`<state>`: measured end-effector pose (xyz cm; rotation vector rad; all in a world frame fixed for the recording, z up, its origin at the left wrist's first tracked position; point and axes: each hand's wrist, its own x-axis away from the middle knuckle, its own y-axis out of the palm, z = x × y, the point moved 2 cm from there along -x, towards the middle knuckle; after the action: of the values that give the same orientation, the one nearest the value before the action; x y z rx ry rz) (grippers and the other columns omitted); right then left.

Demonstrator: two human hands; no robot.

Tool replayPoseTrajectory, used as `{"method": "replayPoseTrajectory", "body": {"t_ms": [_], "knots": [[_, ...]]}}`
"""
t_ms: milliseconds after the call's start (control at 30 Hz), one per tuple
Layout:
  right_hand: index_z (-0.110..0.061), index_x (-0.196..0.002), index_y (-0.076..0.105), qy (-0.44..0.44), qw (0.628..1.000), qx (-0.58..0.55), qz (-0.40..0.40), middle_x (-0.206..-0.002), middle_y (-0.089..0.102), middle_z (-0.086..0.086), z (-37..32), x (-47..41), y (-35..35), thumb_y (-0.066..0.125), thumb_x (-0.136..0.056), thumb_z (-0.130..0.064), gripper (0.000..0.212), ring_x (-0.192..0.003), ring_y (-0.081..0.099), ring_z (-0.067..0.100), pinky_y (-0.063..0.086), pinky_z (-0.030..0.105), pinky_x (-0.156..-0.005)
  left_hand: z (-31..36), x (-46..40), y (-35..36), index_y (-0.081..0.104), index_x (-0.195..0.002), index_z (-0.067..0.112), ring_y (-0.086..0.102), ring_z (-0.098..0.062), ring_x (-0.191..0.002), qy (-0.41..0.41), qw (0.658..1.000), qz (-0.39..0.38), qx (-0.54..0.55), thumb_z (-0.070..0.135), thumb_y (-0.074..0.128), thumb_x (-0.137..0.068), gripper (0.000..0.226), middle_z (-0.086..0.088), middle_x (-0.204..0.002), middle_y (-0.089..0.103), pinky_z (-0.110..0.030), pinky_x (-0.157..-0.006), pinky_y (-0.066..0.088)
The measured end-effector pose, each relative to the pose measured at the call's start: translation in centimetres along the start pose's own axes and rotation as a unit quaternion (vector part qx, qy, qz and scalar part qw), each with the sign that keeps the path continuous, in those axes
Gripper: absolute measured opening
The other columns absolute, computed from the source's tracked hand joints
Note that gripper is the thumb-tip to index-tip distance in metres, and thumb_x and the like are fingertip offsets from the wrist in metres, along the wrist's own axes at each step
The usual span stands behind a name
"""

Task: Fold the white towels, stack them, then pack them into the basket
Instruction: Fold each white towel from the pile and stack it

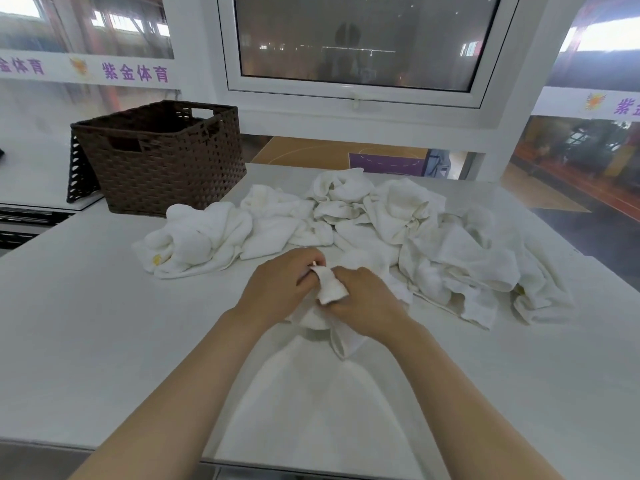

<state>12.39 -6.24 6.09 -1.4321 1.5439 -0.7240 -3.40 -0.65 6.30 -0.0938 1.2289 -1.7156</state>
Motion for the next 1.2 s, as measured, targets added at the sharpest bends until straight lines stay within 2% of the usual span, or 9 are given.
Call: {"method": "replayPoseTrajectory", "body": {"t_ms": [233,333,433,533,667,800,933,1067,1200], "knots": [[-0.022,-0.1,0.057,0.135,0.959,-0.178,0.173,-0.085,0.059,-0.014,3.3,-4.0,-0.7,0.052,-0.095,-0.018,0.009,-0.075,0.05,-0.006,0.036,0.005,-0.061,-6.2,-1.2,0.2,0.05,-0.077,0.037,0.053,-0.007,-0.067,-0.061,0.99,-0.123,0.02,0.04,0.061,-0.092,0.019,0.01,-0.073,0.057,-0.028,-0.06,0.037],[-0.021,-0.096,0.055,0.194,0.928,-0.214,0.235,-0.081,0.055,-0.015,4.4,-6.3,-0.5,0.05,-0.096,-0.016,0.008,-0.074,0.05,-0.002,0.037,0.007,-0.063,-9.1,-2.5,0.5,0.052,-0.075,0.021,0.052,-0.012,-0.065,-0.083,0.979,-0.184,-0.015,0.042,0.059,-0.093,0.029,0.004,-0.07,0.056,-0.029,-0.058,0.032],[-0.015,-0.094,0.054,0.275,0.882,-0.235,0.303,-0.084,0.057,-0.004,6.6,-8.0,-0.6,0.047,-0.097,-0.018,0.009,-0.084,0.057,0.022,0.046,0.031,-0.078,-12.0,-3.8,-0.3,0.047,-0.07,0.018,0.044,-0.01,-0.057,-0.099,0.971,-0.211,-0.051,0.04,0.058,-0.095,0.036,0.006,-0.063,0.048,-0.028,-0.055,0.028],[-0.015,-0.098,0.054,0.309,0.841,-0.274,0.349,-0.084,0.056,-0.008,8.0,-8.7,-0.5,0.048,-0.097,-0.02,0.008,-0.089,0.056,0.022,0.039,0.027,-0.076,-14.1,-5.2,-2.1,0.048,-0.068,0.031,0.047,-0.009,-0.057,-0.144,0.983,-0.102,-0.042,0.036,0.059,-0.094,0.029,0.007,-0.061,0.051,-0.028,-0.053,0.031],[-0.011,-0.121,0.057,0.183,0.924,-0.123,0.314,-0.109,0.061,0.004,6.6,-10.3,1.1,0.054,-0.09,-0.01,0.031,-0.098,0.054,0.022,0.036,0.016,-0.081,-13.7,-7.3,-1.9,0.047,-0.069,0.024,0.046,-0.007,-0.059,-0.18,0.982,0.043,0.028,0.034,0.051,-0.099,0.032,0.006,-0.065,0.052,-0.022,-0.052,0.031],[-0.024,-0.14,0.047,0.035,0.979,-0.144,0.14,-0.131,0.055,-0.004,3.9,-11.9,4.4,0.054,-0.083,-0.02,0.058,-0.119,0.051,0.017,0.042,0.033,-0.101,-11.7,-8.9,0.6,0.056,-0.074,0.016,0.045,-0.007,-0.059,-0.184,0.966,0.002,0.181,0.034,0.052,-0.099,0.032,0.008,-0.064,0.052,-0.025,-0.056,0.031],[-0.037,-0.151,0.025,0.102,0.976,-0.189,0.02,-0.136,0.054,-0.014,2.9,-13.1,6.2,0.062,-0.089,-0.039,0.072,-0.119,0.053,0.006,0.046,0.03,-0.097,-10.5,-9.8,2.1,0.069,-0.091,0.025,0.055,0.001,-0.066,-0.188,0.944,-0.063,0.262,0.033,0.059,-0.096,0.014,0.015,-0.075,0.063,-0.012,-0.058,0.039],[-0.022,-0.099,0.058,0.164,0.962,-0.214,0.037,-0.082,0.062,-0.01,4.0,-14.6,5.2,0.06,-0.089,-0.029,0.012,-0.074,0.057,0.008,0.045,0.027,-0.069,-11.3,-10.4,2.0,0.067,-0.114,0.029,0.061,0.002,-0.089,-0.184,0.941,-0.077,0.274,0.024,0.058,-0.096,0.02,0.018,-0.101,0.068,-0.012,-0.073,0.044],[-0.012,-0.076,0.05,0.213,0.951,-0.208,0.086,-0.07,0.056,0.0,4.4,-15.5,4.8,0.059,-0.091,-0.026,0.022,-0.063,0.048,0.01,0.038,0.025,-0.06,-11.5,-11.3,1.6,0.063,-0.119,0.034,0.06,0.002,-0.098,-0.209,0.944,-0.045,0.251,0.032,0.057,-0.097,0.023,0.022,-0.11,0.065,-0.017,-0.08,0.044]]}}
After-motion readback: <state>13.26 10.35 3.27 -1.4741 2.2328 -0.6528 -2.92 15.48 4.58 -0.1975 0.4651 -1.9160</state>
